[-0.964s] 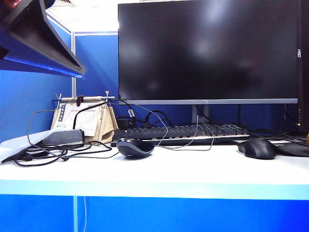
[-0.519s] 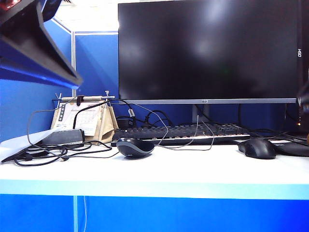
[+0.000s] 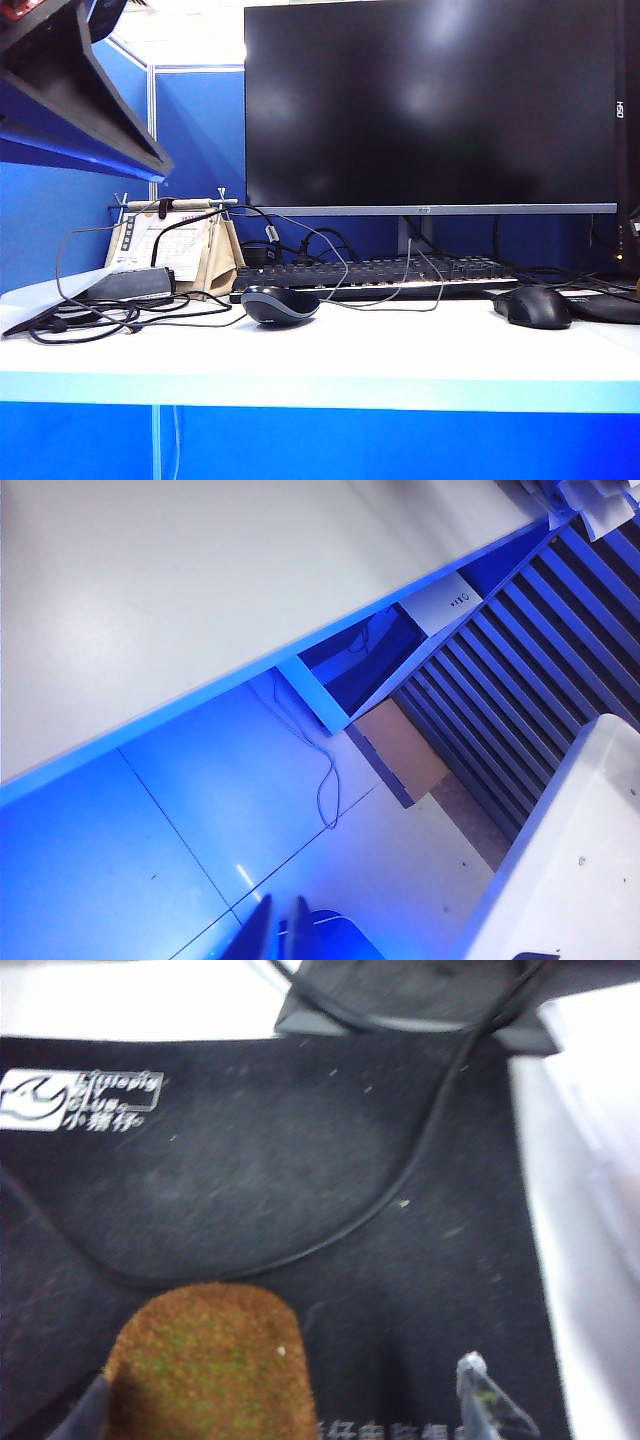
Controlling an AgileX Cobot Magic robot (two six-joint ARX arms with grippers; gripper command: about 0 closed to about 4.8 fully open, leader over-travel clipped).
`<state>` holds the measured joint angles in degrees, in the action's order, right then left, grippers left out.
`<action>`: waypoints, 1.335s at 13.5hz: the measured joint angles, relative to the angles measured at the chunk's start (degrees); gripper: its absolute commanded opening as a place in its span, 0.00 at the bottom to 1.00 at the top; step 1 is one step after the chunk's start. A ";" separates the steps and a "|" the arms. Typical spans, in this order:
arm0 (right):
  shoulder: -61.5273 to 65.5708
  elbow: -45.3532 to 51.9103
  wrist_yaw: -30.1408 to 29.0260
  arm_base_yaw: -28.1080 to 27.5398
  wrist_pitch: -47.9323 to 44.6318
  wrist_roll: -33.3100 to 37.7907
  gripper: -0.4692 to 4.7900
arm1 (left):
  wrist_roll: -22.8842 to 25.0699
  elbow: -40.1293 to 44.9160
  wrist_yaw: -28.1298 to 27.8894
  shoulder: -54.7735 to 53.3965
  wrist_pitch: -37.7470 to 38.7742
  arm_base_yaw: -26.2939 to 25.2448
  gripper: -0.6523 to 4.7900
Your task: Pick up the kiwi and place it near the upside-down mouse.
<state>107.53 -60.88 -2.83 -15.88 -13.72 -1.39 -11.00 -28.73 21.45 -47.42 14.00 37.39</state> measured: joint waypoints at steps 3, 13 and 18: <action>0.00 -0.07 -0.44 0.04 1.31 0.07 1.00 | 0.00 0.00 0.00 0.00 0.00 0.00 0.17; -7.30 0.52 -13.64 0.28 4.83 4.28 0.58 | -0.20 0.00 0.02 0.00 2.01 0.00 0.17; -28.68 0.55 -18.99 7.21 9.70 7.39 0.58 | 0.55 0.00 0.02 0.00 2.14 0.00 0.17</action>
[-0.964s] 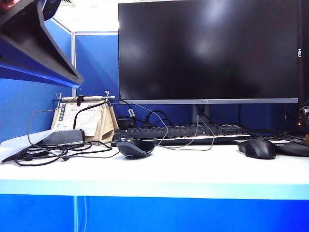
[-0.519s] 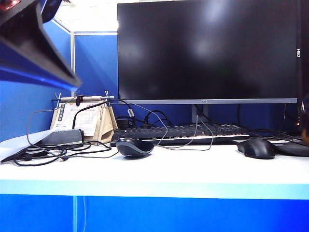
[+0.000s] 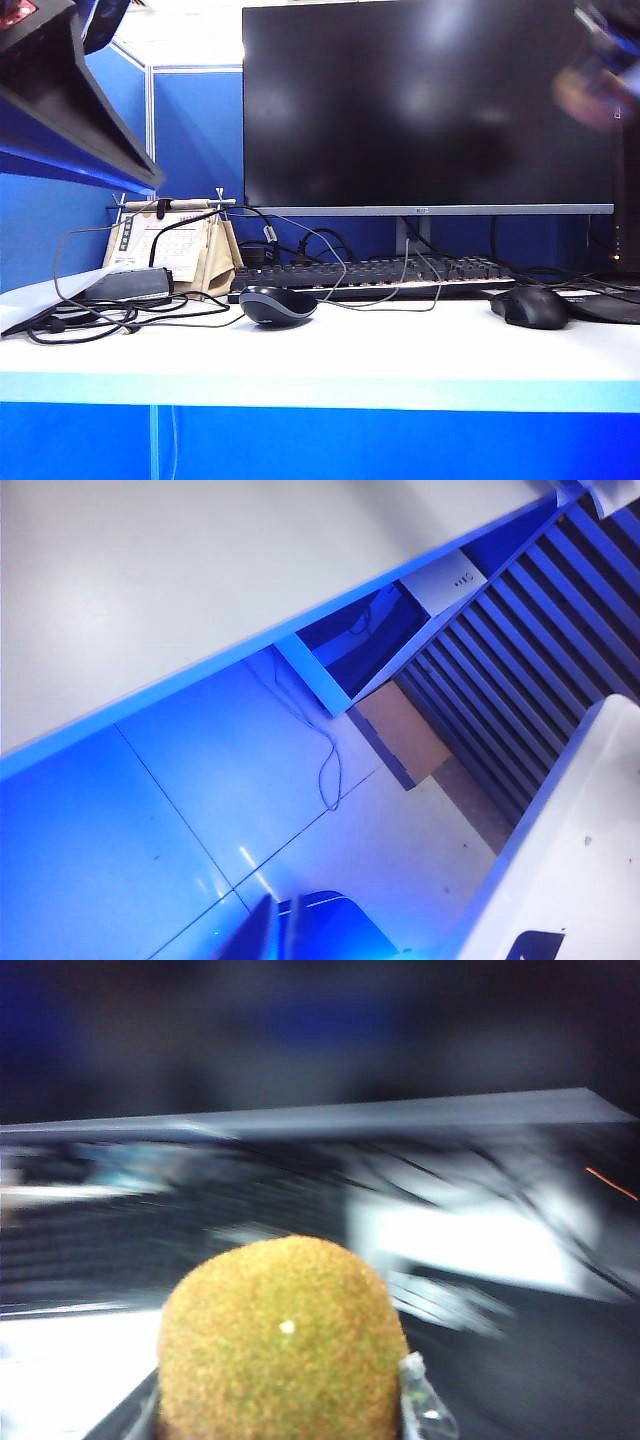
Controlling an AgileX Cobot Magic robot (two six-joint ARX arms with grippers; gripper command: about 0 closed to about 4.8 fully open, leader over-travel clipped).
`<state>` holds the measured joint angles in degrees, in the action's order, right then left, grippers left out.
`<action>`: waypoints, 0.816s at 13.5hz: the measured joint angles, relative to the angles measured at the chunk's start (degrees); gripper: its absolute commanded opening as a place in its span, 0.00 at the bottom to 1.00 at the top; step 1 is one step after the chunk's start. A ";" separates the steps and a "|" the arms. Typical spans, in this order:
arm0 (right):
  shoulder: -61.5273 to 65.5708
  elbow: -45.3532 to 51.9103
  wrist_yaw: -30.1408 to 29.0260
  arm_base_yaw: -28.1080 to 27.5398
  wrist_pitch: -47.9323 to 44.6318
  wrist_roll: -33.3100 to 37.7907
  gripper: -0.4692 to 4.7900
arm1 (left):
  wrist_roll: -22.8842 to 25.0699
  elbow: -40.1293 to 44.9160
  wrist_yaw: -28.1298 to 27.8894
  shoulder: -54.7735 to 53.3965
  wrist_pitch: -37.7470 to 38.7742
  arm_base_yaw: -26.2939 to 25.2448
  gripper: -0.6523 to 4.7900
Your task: Pick up the kiwi and place it near the upside-down mouse.
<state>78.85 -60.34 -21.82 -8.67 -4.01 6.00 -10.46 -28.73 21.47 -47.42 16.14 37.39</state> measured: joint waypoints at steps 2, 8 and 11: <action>-3.48 0.17 -0.55 13.70 -0.17 -0.04 0.58 | 1.22 0.00 -0.02 0.00 -0.02 0.00 0.17; 6.23 0.72 5.35 35.98 0.22 -3.06 0.58 | 1.86 0.00 0.00 0.02 0.00 0.00 0.17; 11.98 0.79 5.40 40.19 0.90 -3.10 0.58 | 1.86 0.00 0.02 0.04 0.04 0.00 0.17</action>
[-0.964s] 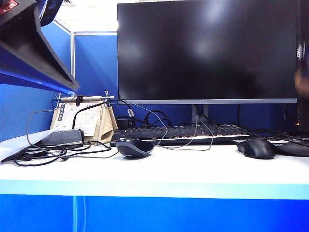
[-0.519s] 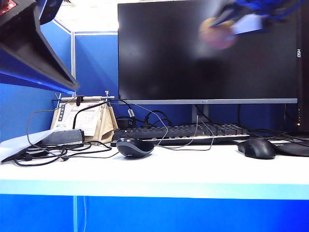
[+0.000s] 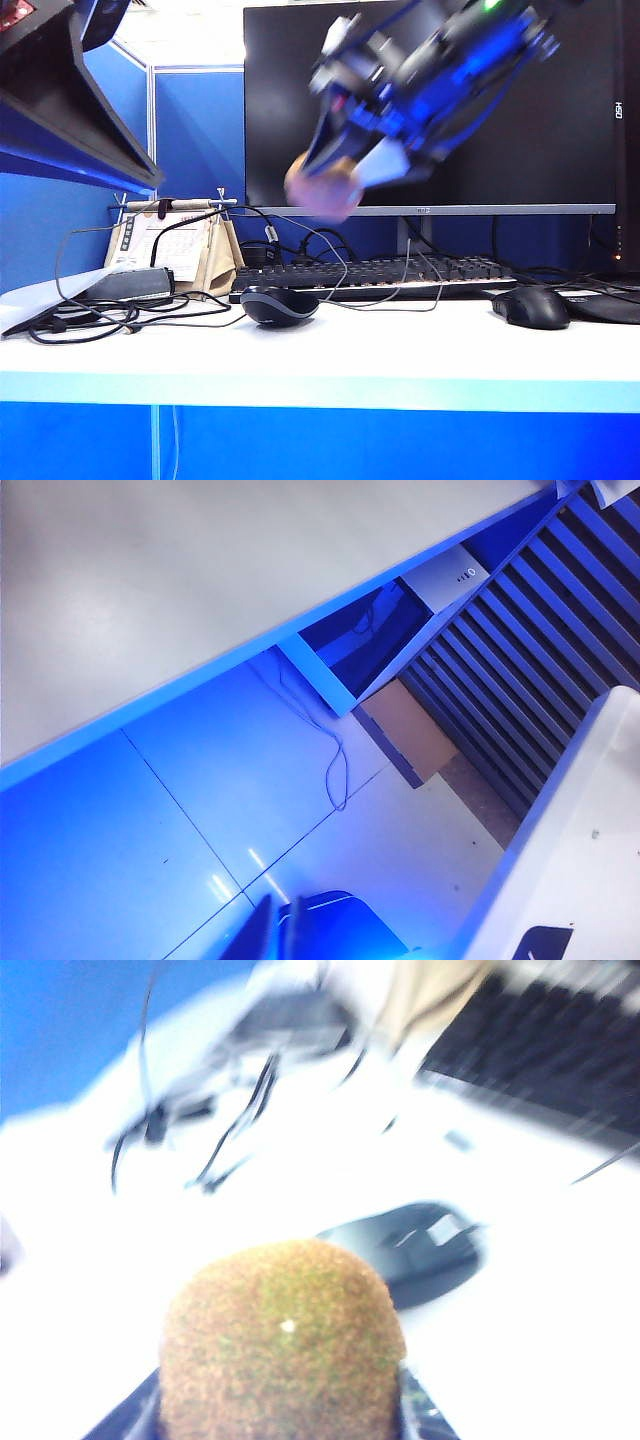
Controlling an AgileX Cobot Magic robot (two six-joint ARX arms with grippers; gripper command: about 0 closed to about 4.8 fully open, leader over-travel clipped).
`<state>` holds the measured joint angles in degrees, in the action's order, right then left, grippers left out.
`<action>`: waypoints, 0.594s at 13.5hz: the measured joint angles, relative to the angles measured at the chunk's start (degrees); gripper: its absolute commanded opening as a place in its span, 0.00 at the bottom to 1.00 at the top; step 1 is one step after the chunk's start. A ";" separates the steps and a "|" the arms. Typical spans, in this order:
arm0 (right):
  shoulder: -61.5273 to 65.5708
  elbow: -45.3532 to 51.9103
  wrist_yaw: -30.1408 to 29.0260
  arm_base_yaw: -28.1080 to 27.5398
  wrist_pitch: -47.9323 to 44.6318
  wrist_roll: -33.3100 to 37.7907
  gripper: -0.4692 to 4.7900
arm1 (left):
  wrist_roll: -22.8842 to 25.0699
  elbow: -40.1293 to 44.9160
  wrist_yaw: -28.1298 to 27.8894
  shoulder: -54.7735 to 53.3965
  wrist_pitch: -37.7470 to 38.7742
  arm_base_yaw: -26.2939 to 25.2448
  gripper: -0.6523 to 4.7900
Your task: Pick up the kiwi and place it near the upside-down mouse.
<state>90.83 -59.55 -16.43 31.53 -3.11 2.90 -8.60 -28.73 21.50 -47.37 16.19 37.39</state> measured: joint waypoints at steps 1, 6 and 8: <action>2.45 3.13 1.77 3.15 -5.97 -0.13 0.58 | 0.00 0.00 0.00 0.00 0.24 0.00 0.17; 10.86 3.58 2.54 5.22 -6.43 1.29 0.58 | 0.00 0.00 -0.02 0.00 0.37 0.00 0.17; 13.66 3.56 2.58 5.22 -9.07 1.38 0.58 | 0.00 0.00 -0.02 0.00 0.37 0.00 0.17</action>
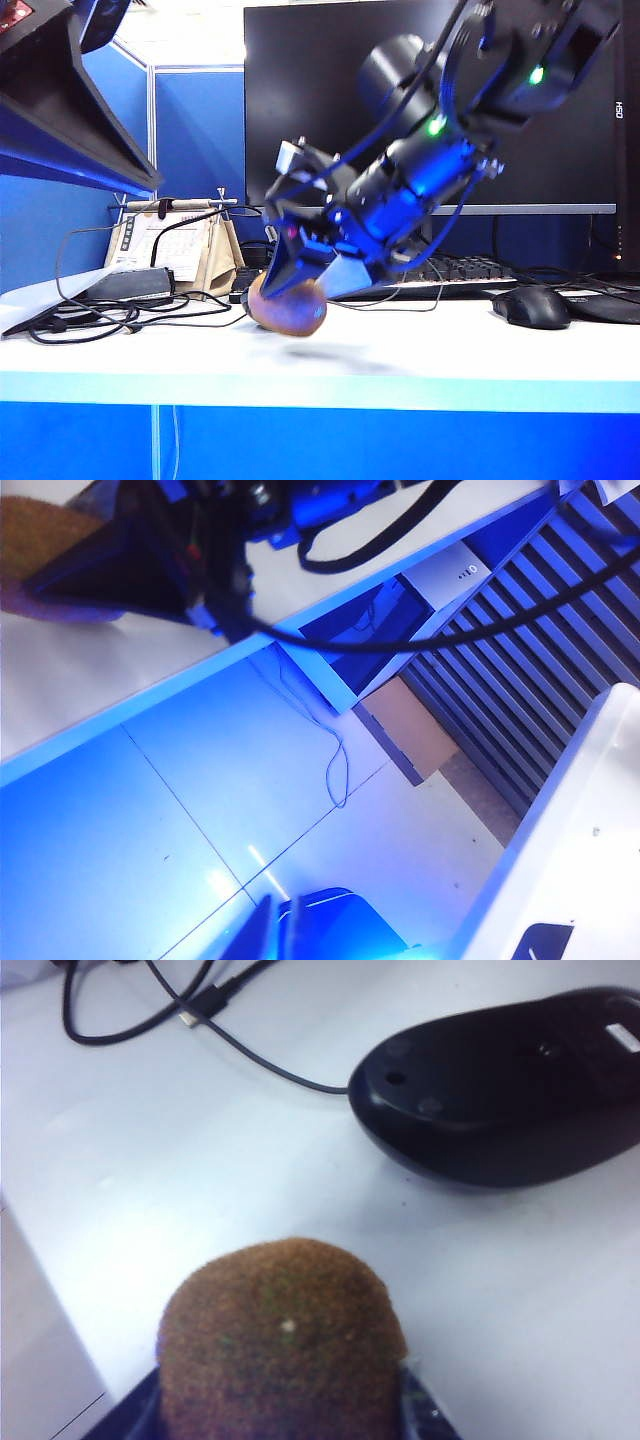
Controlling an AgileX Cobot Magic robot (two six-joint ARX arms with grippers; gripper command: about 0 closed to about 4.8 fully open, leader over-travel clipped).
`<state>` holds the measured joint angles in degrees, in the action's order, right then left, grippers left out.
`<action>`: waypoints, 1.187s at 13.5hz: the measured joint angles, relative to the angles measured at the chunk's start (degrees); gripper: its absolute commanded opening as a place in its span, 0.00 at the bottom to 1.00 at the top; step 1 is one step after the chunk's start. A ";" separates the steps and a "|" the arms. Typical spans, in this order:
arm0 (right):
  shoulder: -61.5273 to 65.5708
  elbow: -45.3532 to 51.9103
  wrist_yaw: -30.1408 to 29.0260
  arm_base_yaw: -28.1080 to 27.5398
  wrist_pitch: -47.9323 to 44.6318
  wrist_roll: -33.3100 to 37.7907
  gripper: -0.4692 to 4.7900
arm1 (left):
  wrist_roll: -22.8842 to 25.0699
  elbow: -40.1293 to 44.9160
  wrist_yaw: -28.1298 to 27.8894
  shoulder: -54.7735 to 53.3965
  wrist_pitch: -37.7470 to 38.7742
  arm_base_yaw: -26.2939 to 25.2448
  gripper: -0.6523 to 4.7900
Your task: Pick up the kiwi and place it near the upside-down mouse.
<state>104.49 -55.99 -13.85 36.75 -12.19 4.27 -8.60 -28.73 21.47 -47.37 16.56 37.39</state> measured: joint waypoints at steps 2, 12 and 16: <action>1.25 -0.04 0.00 0.00 -2.27 0.00 0.58 | 0.00 0.00 0.00 0.00 -0.02 0.00 0.17; 6.40 -2.78 2.14 -0.39 -6.38 0.02 0.59 | 0.00 0.00 0.00 0.00 -0.02 0.00 0.17; 6.40 -2.78 2.16 -0.39 -6.38 -0.02 0.81 | 0.00 0.00 0.00 0.00 -0.02 0.00 0.17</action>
<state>110.89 -58.76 -11.68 36.36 -18.57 4.25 -8.60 -28.73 21.47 -47.37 16.53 37.39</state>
